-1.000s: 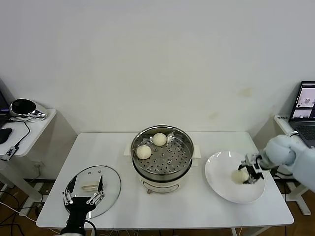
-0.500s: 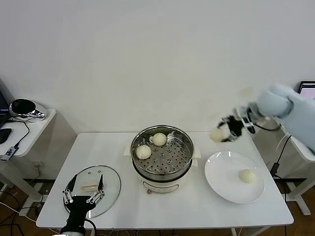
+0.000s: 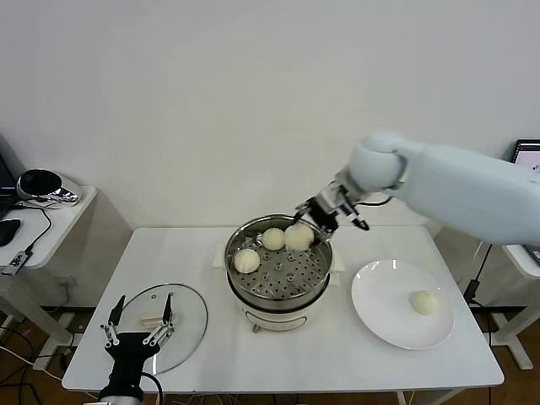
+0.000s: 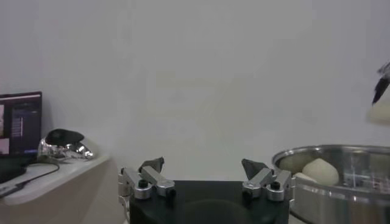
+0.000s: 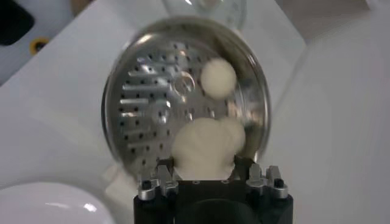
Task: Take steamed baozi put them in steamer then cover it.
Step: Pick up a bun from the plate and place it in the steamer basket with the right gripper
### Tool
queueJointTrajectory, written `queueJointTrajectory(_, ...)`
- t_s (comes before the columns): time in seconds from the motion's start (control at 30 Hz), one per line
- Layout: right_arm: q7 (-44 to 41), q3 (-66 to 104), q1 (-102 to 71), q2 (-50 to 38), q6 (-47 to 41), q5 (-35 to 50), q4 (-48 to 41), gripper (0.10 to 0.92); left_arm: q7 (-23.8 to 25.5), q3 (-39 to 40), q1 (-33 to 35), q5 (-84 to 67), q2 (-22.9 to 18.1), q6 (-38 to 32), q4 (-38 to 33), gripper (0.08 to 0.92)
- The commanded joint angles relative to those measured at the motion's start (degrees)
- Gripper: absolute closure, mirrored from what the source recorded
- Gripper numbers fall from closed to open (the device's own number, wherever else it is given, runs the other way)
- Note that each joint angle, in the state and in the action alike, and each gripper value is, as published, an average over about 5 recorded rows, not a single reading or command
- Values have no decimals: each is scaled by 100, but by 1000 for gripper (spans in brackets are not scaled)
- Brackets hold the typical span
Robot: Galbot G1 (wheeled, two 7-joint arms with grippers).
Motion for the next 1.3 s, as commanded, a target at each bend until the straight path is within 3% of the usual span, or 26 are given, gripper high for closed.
queueJointTrajectory(0.03,116,-479,-162,962,1498,-587,-391,394,-5,-16,5,-1,-36,-6,-50,177)
queueJointTrajectory(0.37,35,-620,-514,1428,2326,-1203,-735,388,-19,-30,42,-8,-103,-35,-129,177)
queueJointTrajectory(0.73,-28,-710,-606,1406,2334,-1369,-602,375,-32,-14,76,-7,-128,-89,-115,177)
queueJointTrajectory(0.9,2,-579,-398,1221,2263,-1320,-512,268,-29,-2,86,-4,-117,-86,-125,177)
queueJointTrajectory(1.03,-115,-335,63,837,2000,-1039,-416,209,-25,-1,80,-7,-98,-84,-116,177)
queueJointTrajectory(1.3,-680,-304,884,-554,597,-332,-11,203,-10,60,-9,-4,-26,-72,-45,177)
